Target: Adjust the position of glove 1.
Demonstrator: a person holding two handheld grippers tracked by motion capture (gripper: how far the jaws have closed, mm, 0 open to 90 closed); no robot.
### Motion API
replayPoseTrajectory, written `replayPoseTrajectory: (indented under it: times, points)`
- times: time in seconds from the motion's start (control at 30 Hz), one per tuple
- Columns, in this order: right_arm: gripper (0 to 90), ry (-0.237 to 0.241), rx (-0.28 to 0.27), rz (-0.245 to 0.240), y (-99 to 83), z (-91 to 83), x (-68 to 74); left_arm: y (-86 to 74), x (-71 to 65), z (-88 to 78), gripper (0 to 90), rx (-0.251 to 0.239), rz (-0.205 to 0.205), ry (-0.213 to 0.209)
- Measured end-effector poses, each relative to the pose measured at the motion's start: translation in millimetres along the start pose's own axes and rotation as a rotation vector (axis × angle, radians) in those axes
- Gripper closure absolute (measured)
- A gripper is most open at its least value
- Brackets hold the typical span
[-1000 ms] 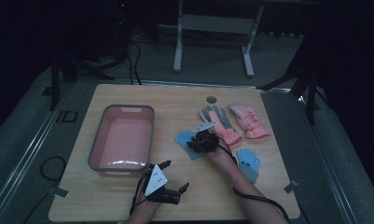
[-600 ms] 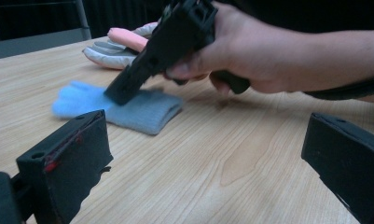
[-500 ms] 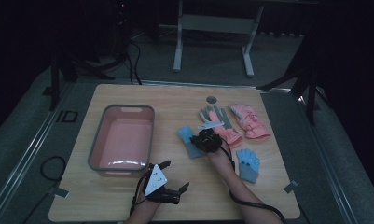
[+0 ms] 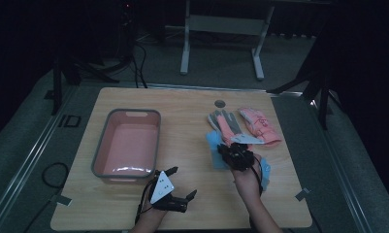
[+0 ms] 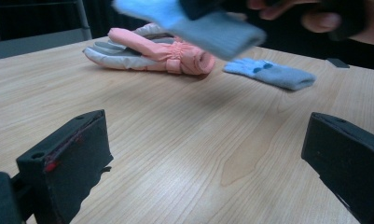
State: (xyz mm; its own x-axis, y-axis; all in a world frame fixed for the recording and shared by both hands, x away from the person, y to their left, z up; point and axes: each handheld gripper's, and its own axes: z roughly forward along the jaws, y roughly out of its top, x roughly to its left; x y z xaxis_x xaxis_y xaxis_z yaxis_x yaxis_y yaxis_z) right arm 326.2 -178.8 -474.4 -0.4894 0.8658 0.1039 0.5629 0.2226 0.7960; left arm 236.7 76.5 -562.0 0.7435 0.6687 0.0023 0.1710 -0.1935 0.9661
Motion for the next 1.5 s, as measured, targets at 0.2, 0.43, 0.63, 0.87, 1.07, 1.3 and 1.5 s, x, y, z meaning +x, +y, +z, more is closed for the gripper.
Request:
replayPoseTrajectory:
  times: [0.2,0.43,0.63,0.87,1.07,1.3,1.5]
  points:
    - [84.3,-0.051,0.03,0.036,-24.1,-13.9,5.2,0.0,-0.2,0.1,1.3,-0.001,0.0,0.0]
    - [84.2,-0.07,0.101,0.043,-56.8,-5.4,7.5,0.0,0.0,0.1,1.3,0.001,0.001,-0.001]
    - [82.4,-0.087,0.144,0.031,-73.2,10.0,5.4,0.1,0.3,0.0,1.3,0.001,0.001,-0.002]
    - [69.7,-0.102,0.158,-0.051,-81.8,18.3,3.0,0.2,0.6,0.1,1.3,0.003,-0.002,-0.007]
    - [61.6,-0.047,0.159,-0.106,-79.8,20.7,-5.3,0.1,0.8,0.1,1.3,0.003,-0.005,-0.008]
    - [56.5,-0.005,0.127,-0.126,-60.3,6.0,-16.5,0.1,1.0,0.1,1.3,0.003,-0.008,-0.008]
    - [58.7,-0.019,0.063,-0.117,-34.0,-21.8,-41.1,0.2,0.9,0.1,1.3,0.004,-0.007,-0.008]
